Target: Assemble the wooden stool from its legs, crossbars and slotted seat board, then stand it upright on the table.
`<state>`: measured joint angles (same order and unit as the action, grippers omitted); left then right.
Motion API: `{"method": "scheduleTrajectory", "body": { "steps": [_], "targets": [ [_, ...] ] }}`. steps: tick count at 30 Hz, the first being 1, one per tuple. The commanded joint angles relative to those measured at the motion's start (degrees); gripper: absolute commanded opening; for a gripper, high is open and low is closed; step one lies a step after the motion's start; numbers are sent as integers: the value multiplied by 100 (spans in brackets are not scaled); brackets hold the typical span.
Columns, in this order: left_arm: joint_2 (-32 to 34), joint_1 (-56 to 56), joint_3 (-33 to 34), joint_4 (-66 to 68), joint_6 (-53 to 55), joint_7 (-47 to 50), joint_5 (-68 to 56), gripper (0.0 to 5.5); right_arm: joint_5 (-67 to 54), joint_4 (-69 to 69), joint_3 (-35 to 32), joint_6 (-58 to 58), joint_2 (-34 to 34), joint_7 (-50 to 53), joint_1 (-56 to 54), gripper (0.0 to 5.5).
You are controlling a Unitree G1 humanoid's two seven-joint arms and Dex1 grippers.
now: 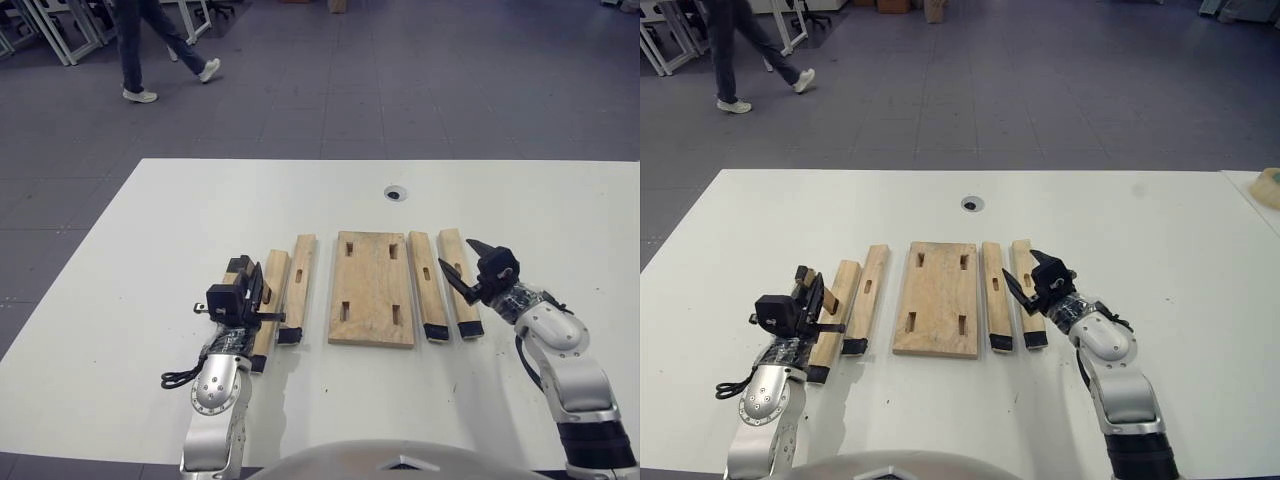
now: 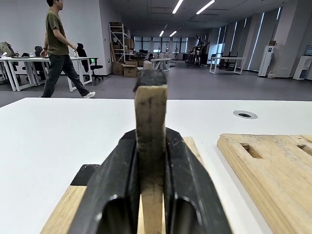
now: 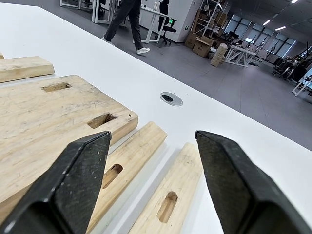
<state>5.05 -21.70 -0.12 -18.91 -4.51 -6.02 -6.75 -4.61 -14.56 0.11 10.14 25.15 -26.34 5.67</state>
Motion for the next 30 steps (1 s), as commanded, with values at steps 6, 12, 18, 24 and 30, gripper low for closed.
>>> {"method": "scheduleTrajectory", "body": {
  "steps": [6, 12, 18, 24, 30],
  "targets": [
    [73, 356, 102, 535, 345, -4, 56, 40, -403, -13, -264, 537, -101, 16, -42, 319],
    [219, 1366, 324, 1395, 559, 127, 281, 40, -334, 235, -105, 418, -367, 196, -219, 319],
    [318, 1997, 456, 1545, 1042, -83, -1, 40, -290, 371, -116, 308, -445, 287, -315, 319],
    [372, 2191, 461, 1359, 1450, -150, -106, 40, -283, 394, -151, 292, -451, 309, -327, 319],
    [355, 2190, 504, 1316, 1353, -137, -82, 95, -289, 391, -160, 298, -424, 273, -335, 319]
  ]
}}
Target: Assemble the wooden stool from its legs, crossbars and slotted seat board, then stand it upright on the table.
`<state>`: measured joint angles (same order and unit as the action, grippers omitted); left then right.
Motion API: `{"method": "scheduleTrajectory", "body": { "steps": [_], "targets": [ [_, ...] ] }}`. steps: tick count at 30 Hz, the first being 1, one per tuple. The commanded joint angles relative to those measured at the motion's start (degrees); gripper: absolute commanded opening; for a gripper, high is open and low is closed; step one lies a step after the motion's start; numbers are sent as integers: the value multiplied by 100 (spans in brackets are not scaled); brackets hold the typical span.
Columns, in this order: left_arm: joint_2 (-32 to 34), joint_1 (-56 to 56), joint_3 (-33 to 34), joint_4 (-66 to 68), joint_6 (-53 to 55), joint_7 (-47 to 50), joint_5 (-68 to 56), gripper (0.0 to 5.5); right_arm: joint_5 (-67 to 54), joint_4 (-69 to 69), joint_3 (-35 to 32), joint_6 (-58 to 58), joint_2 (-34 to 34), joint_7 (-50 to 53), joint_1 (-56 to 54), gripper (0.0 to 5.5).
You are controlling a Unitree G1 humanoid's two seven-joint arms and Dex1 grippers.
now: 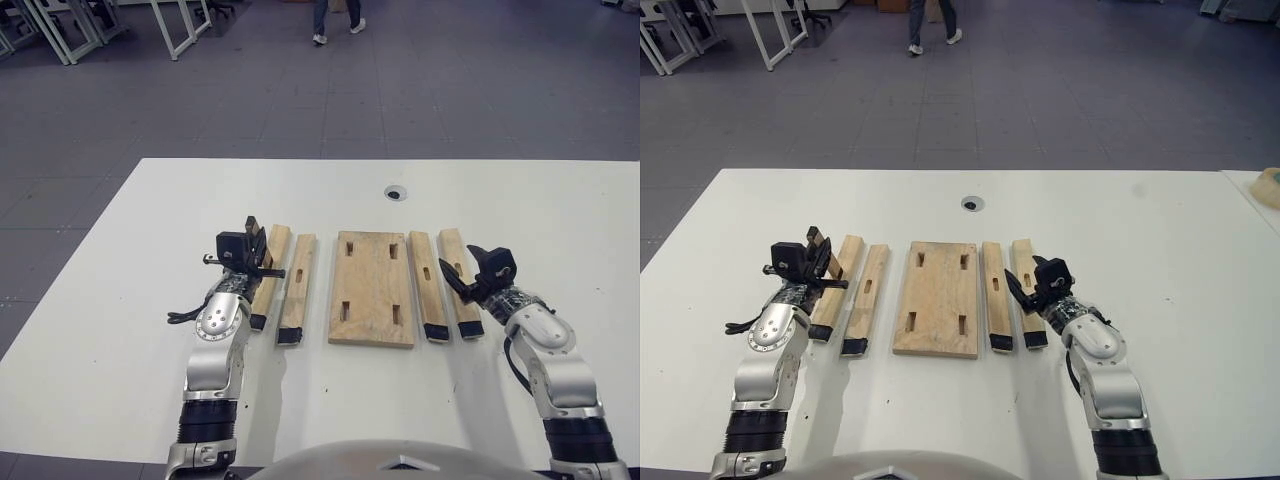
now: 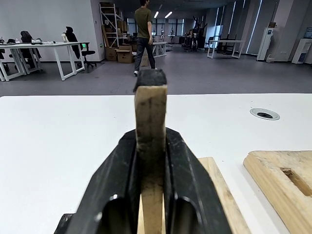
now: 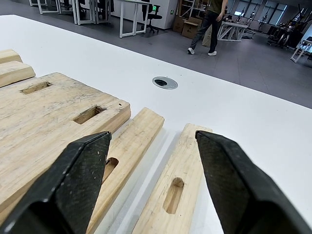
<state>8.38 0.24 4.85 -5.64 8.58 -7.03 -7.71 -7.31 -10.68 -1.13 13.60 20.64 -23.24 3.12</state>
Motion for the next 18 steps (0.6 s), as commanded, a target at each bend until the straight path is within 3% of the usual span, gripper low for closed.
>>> {"method": "scheduleTrajectory", "body": {
  "steps": [1, 6, 10, 14, 18],
  "targets": [
    [14, 8, 27, -26, 13, -10, 21, 109, -21, 14, -36, -44, 33, -47, -98, 319],
    [135, -238, 119, -617, -233, -187, -81, 207, -6, 54, -40, -71, 30, -73, -112, 319],
    [481, -579, 620, -2119, 321, -236, -464, 214, 38, 36, -9, -162, -18, -50, -23, 319],
    [758, 568, 881, -2482, 1376, 8, -917, 214, 67, -29, 38, -184, -67, -10, 56, 319],
    [995, 2076, 742, -1781, 2081, 16, -975, 214, 110, -8, 100, -185, -89, 16, 54, 319]
  ]
}}
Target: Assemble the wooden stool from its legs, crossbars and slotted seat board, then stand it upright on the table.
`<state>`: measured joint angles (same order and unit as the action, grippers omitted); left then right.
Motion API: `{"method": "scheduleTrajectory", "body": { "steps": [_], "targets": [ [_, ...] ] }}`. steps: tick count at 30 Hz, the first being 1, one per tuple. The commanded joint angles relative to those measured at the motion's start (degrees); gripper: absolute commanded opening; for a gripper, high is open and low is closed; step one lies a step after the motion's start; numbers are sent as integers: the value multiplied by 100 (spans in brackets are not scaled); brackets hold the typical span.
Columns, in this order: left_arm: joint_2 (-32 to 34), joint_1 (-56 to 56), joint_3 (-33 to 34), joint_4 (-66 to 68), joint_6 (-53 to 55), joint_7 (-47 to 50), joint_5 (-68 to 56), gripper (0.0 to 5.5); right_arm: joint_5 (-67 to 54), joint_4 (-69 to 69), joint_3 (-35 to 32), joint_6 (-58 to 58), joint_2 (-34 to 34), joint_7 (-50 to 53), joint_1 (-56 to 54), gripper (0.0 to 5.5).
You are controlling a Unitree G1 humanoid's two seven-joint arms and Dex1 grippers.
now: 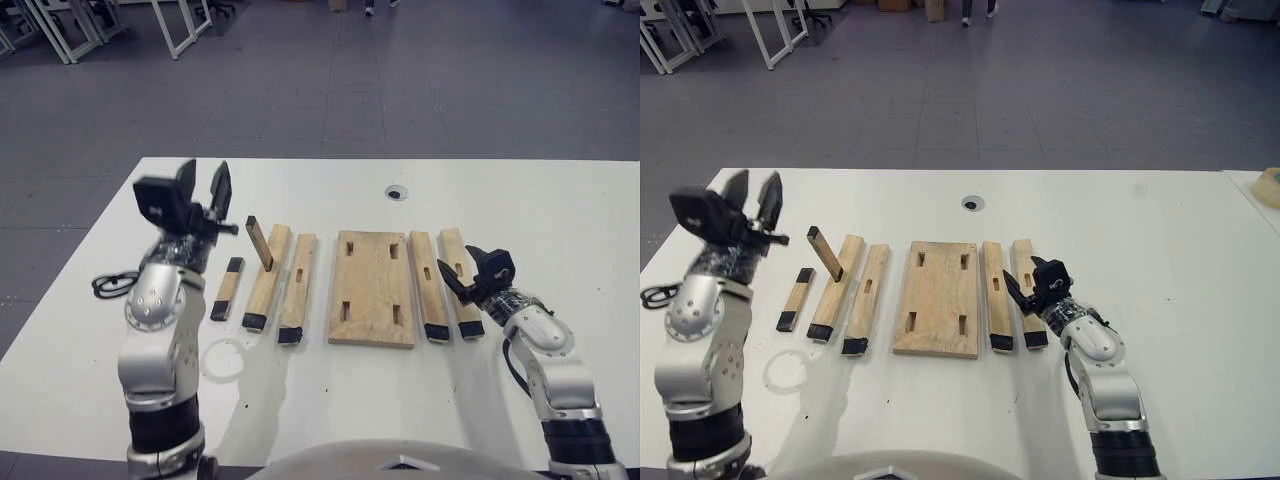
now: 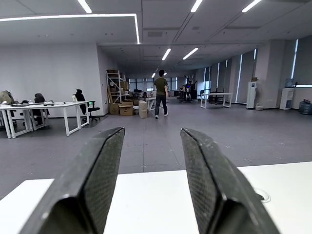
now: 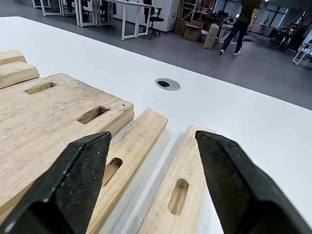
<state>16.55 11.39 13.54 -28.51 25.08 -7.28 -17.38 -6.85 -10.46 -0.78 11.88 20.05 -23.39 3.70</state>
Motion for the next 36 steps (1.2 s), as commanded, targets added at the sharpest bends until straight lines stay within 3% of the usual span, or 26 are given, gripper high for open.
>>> {"method": "scheduleTrajectory", "body": {
  "steps": [1, 5, 11, 14, 18, 23, 27, 32, 36],
  "targets": [
    [169, 1261, -169, 717, 519, 31, -13, 214, 71, -26, 78, -20, -34, 38, 5, 319],
    [11, 1694, -395, 1436, 763, -18, 1, 214, 75, -1, 104, -40, -50, 64, -1, 319],
    [-195, 484, -659, 2250, 959, -110, 106, 214, 80, 45, 95, -69, -62, 101, -21, 319],
    [-127, 790, -538, 2674, 762, -175, 97, 214, 88, 16, 94, -63, -75, 125, -8, 319],
    [-144, 1474, -435, 2139, 636, -296, -178, 214, 95, -1, 98, -64, -77, 136, 35, 319],
    [-53, 1303, -12, 1191, 646, -521, -817, 214, 66, -32, 65, -52, -71, 150, 85, 319],
    [-109, 230, 399, 404, 457, -309, -806, 214, 71, -20, 92, -30, -64, 129, 78, 319],
    [114, -1962, -684, -466, 112, -303, 480, 214, 69, -62, 53, -38, -64, 158, 180, 319],
    [27, -2656, -965, -861, 273, -232, 694, 214, 68, -60, 26, -47, -59, 169, 204, 319]
  ]
}}
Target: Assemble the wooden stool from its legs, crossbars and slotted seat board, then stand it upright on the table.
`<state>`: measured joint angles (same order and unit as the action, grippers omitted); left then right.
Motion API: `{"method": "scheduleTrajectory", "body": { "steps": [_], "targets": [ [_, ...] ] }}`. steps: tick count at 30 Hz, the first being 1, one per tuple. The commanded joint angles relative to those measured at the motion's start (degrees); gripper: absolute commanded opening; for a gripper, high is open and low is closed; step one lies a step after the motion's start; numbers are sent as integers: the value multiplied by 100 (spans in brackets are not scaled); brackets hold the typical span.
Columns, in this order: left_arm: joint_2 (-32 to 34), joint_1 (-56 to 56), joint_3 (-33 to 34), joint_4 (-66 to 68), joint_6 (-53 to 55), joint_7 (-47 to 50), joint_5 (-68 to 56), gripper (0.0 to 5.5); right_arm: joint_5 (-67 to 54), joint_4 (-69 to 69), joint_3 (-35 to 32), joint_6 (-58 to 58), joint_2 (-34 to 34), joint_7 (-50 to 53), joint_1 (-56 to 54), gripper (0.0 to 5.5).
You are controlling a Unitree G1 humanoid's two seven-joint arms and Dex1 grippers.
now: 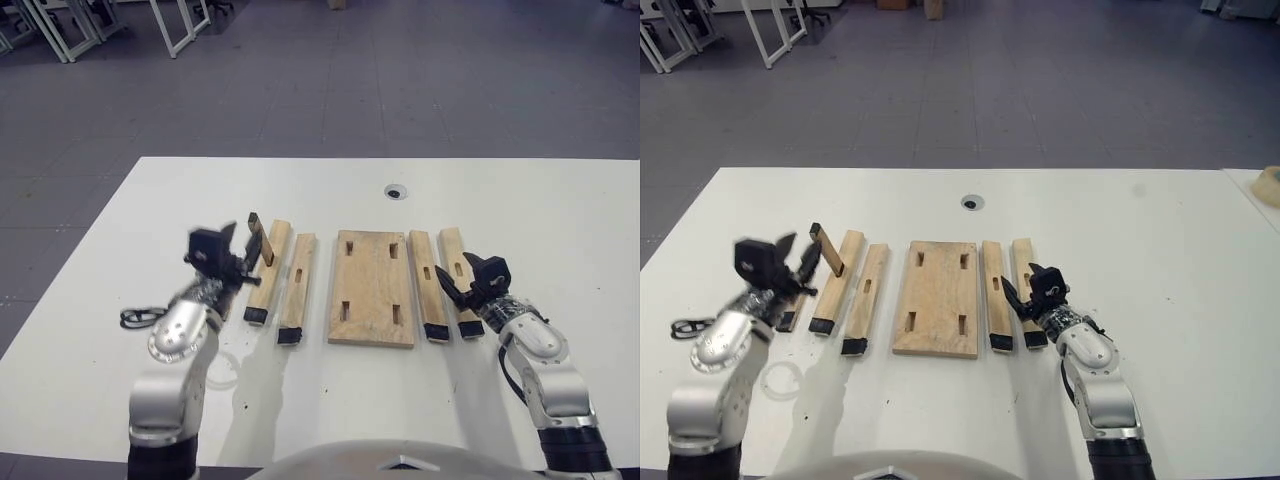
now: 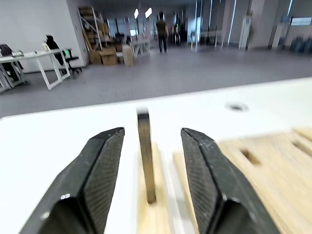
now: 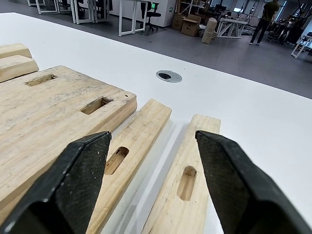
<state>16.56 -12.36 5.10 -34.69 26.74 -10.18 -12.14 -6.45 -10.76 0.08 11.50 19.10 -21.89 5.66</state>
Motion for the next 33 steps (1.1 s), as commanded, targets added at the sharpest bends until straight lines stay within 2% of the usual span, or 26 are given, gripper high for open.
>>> {"method": "scheduleTrajectory", "body": {
  "steps": [1, 5, 11, 19, 22, 30, 33],
  "targets": [
    [61, -383, -175, -194, 111, 57, 264, 214, 28, -20, -70, -14, 34, 28, 3, 319],
    [148, -460, -386, 447, 108, 11, 607, 214, 35, -32, -60, -13, 13, 55, -14, 319],
    [-137, -425, -429, 1124, 170, 260, 826, 214, 9, 6, -55, 11, 48, 6, -69, 319],
    [-249, -458, -483, 1305, 371, 209, 834, 352, 20, 3, -46, 18, 57, -18, -39, 319],
    [-296, -453, -417, 1428, 585, 182, 737, 366, 28, 3, -42, 15, 53, -11, -35, 319],
    [-442, -184, -299, 1492, 1050, 185, 461, 233, -4, -8, -64, 28, -6, 40, -96, 319],
    [-542, 63, -114, 1518, 1116, 320, 383, 204, -256, -133, -204, 237, -113, 99, -286, 319]
  ]
}}
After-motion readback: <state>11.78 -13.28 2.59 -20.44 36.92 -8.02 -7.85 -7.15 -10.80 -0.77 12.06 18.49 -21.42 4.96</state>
